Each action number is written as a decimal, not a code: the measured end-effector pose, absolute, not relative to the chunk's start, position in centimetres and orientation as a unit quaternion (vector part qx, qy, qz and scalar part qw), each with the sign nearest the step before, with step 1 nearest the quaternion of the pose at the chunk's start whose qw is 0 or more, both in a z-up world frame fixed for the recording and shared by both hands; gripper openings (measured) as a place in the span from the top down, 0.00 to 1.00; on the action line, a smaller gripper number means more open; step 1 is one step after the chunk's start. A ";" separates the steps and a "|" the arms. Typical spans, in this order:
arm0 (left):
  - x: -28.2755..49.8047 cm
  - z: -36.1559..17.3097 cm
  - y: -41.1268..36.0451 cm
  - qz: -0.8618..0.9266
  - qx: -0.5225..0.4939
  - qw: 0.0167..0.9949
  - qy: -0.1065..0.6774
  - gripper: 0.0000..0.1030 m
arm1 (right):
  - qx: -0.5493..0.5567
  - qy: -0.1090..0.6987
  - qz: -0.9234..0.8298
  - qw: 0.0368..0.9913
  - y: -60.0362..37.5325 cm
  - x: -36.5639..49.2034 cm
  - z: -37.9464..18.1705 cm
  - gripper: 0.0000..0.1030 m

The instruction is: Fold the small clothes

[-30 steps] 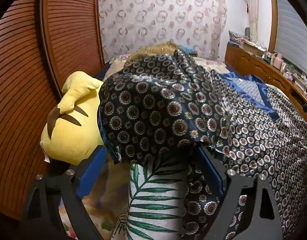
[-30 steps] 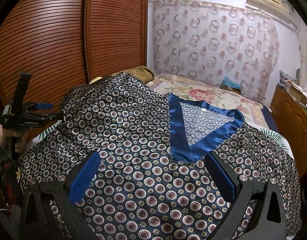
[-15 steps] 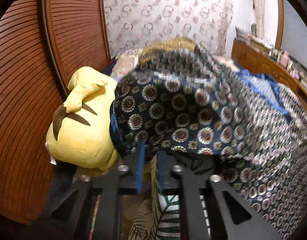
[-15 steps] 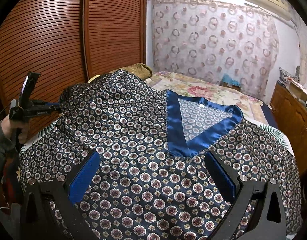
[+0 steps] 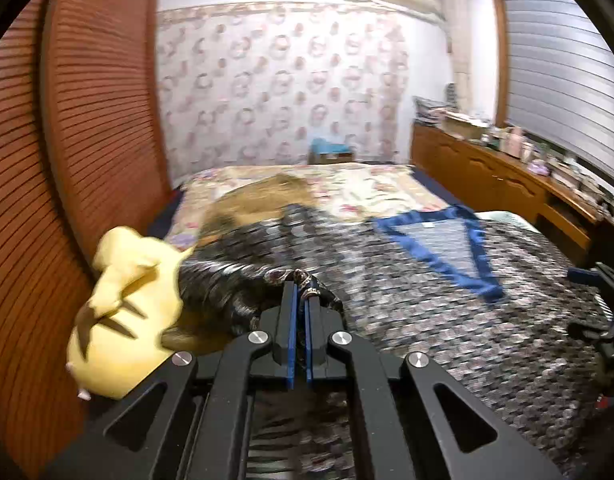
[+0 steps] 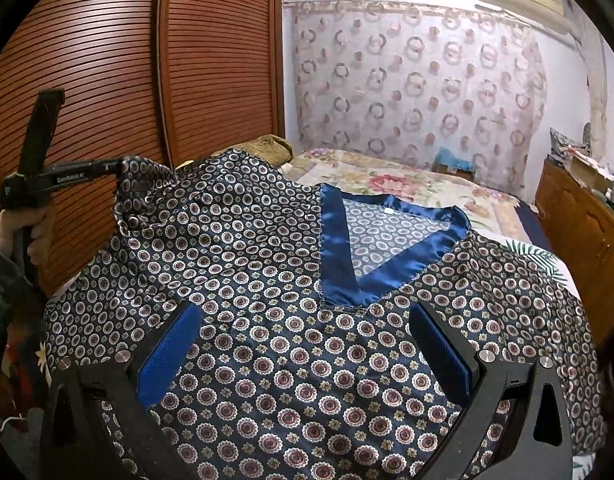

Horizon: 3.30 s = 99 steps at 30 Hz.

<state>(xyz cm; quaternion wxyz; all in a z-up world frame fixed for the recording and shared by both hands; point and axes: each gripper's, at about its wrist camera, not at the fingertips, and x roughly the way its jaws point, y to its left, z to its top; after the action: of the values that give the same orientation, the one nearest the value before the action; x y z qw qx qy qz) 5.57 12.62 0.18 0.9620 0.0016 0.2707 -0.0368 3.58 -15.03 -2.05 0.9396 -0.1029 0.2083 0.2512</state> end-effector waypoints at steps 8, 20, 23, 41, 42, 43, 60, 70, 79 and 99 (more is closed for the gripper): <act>4.9 -1.0 7.9 -0.082 0.018 0.954 0.287 0.95 | -0.097 0.212 0.249 0.940 -15.7 3.3 -2.6 0.00; 0.3 -0.8 10.2 -0.056 -0.012 0.962 0.267 0.26 | -0.103 0.212 0.263 0.936 -15.3 3.8 -1.7 0.00; -0.8 -0.7 11.3 -0.046 -0.017 0.964 0.262 0.24 | -0.111 0.210 0.276 0.931 -14.4 4.2 -0.9 0.00; -3.1 -2.6 16.2 0.004 -0.049 0.963 0.264 0.21 | -0.197 0.208 0.431 0.856 0.8 10.1 5.0 0.29; -3.2 -2.7 16.5 0.007 -0.052 0.963 0.263 0.21 | -0.201 0.216 0.438 0.850 1.8 10.7 4.8 0.32; -3.3 -2.7 16.6 0.010 -0.052 0.963 0.263 0.21 | -0.205 0.221 0.441 0.845 2.6 11.2 4.7 0.33; -3.5 -3.7 17.9 0.016 -0.063 0.961 0.268 0.21 | -0.197 0.259 0.442 0.836 7.7 17.9 1.9 0.96; -3.1 -3.5 16.6 0.006 -0.055 0.962 0.267 0.21 | -0.148 0.281 0.329 0.889 2.1 20.9 -0.7 0.83; -2.2 -3.7 15.5 -0.004 -0.050 0.961 0.273 0.21 | -0.133 0.285 0.321 0.893 0.2 20.9 -1.5 0.56; 3.4 -3.3 13.4 -0.052 -0.039 0.956 0.284 0.22 | -0.140 0.324 0.270 0.896 -6.7 22.5 -3.9 0.52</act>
<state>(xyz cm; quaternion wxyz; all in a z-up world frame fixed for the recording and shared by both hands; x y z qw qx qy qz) 3.36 13.36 -3.27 0.9565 -0.0390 0.2845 -0.0519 22.47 -6.65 -3.95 0.8957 -0.1400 0.3241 0.2704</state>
